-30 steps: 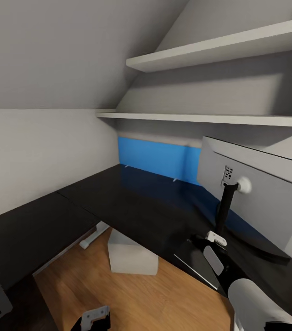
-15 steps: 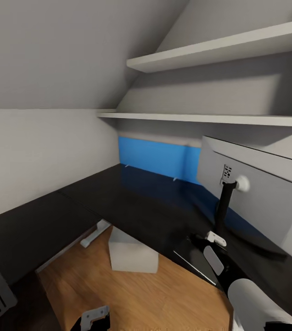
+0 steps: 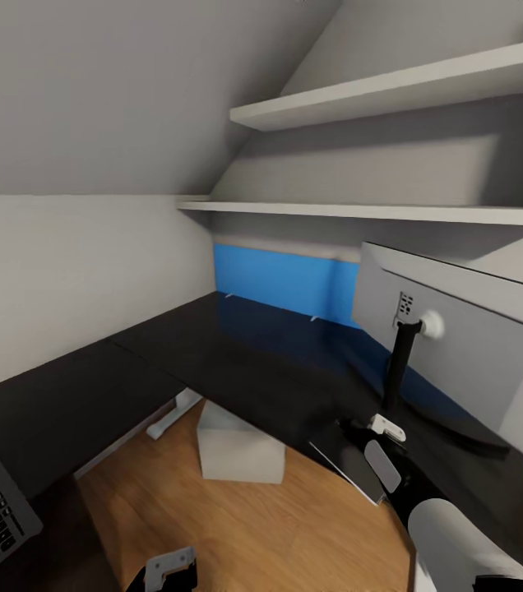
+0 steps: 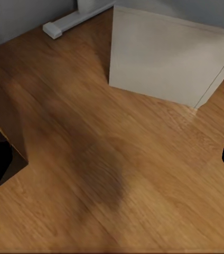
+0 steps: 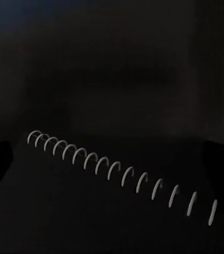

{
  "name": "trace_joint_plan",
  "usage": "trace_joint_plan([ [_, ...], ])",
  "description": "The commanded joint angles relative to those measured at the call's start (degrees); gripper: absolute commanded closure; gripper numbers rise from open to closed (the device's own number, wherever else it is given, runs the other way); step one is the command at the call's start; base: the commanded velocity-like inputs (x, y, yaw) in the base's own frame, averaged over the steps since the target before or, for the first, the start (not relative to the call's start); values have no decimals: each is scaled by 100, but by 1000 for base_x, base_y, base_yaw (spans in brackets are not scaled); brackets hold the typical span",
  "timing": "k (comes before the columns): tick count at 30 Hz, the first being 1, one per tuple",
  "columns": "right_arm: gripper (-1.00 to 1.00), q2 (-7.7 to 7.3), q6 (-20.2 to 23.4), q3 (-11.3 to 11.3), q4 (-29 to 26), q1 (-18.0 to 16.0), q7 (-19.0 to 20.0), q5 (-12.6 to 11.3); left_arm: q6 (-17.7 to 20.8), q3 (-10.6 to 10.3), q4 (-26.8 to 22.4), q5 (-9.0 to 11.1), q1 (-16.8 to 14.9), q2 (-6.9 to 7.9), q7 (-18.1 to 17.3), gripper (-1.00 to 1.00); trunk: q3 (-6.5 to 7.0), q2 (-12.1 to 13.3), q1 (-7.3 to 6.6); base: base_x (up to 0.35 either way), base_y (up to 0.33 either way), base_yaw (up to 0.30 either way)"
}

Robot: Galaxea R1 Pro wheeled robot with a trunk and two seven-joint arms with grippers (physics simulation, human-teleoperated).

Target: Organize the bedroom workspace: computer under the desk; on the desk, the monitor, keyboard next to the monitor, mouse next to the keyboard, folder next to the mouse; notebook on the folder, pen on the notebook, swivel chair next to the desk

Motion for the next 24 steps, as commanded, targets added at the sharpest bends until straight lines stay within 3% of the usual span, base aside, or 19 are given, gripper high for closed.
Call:
trace_joint_plan([
  [1,-100,0,46,-10,277,3,-41,-85,-27,-15,-4,59,-1,3,27,-100,-6,-3,-1,-139,123,0],
  [24,-100,0,9,-10,270,3,-42,-82,-27,-16,-4,59,-2,3,34,-100,-6,-3,-1,-67,40,0],
])
